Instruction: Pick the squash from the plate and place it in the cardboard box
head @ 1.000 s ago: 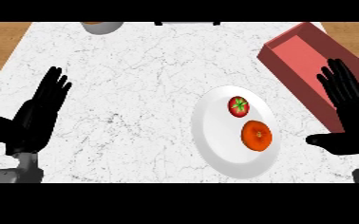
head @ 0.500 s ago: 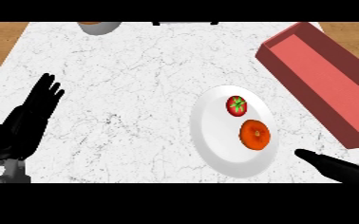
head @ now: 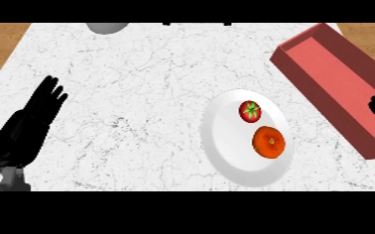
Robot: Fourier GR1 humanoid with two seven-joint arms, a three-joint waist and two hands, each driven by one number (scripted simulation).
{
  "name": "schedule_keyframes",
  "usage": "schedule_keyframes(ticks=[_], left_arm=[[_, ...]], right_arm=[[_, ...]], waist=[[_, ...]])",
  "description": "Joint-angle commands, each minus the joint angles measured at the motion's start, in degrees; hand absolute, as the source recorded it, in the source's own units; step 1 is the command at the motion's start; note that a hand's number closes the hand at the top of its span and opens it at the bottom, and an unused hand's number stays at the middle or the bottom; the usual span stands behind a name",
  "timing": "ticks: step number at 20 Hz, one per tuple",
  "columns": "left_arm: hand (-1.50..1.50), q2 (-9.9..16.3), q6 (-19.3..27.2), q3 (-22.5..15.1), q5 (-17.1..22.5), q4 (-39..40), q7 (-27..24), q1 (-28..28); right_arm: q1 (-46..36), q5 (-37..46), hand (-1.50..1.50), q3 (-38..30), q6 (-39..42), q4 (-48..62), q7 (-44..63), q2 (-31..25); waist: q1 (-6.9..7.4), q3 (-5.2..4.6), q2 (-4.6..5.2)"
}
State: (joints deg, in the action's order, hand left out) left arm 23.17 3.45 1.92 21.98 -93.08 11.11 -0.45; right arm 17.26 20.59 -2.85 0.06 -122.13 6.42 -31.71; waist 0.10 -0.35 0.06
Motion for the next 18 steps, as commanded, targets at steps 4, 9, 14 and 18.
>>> schedule_keyframes(ticks=[4, 9, 14, 18], left_arm=[[0.0, -1.1, 1.3, -1.5, -1.6, -0.4, 1.4, -1.8], [0.0, -0.5, -0.7, -0.2, -0.3, 0.5, 2.5, -3.2], [0.0, -0.1, -2.1, 1.7, -0.3, 0.3, 2.2, -1.8], [0.0, -1.0, -2.0, 2.1, -1.5, 0.6, 2.7, -2.3]], right_arm=[[-3.6, 8.7, -1.5, 10.3, 12.7, -7.2, 25.9, -5.7], [-16.7, 5.1, -1.5, 16.4, 21.3, -5.7, 43.7, -1.6], [-24.3, 2.0, -1.5, 19.9, 25.4, 0.1, 52.8, 5.5], [-27.0, 1.3, -1.5, 18.1, 27.5, 4.5, 53.4, 6.6]], waist=[[1.04, 0.09, 0.24], [1.24, 0.21, 0.19], [0.67, 0.29, 0.03], [0.3, 0.31, -0.01]])
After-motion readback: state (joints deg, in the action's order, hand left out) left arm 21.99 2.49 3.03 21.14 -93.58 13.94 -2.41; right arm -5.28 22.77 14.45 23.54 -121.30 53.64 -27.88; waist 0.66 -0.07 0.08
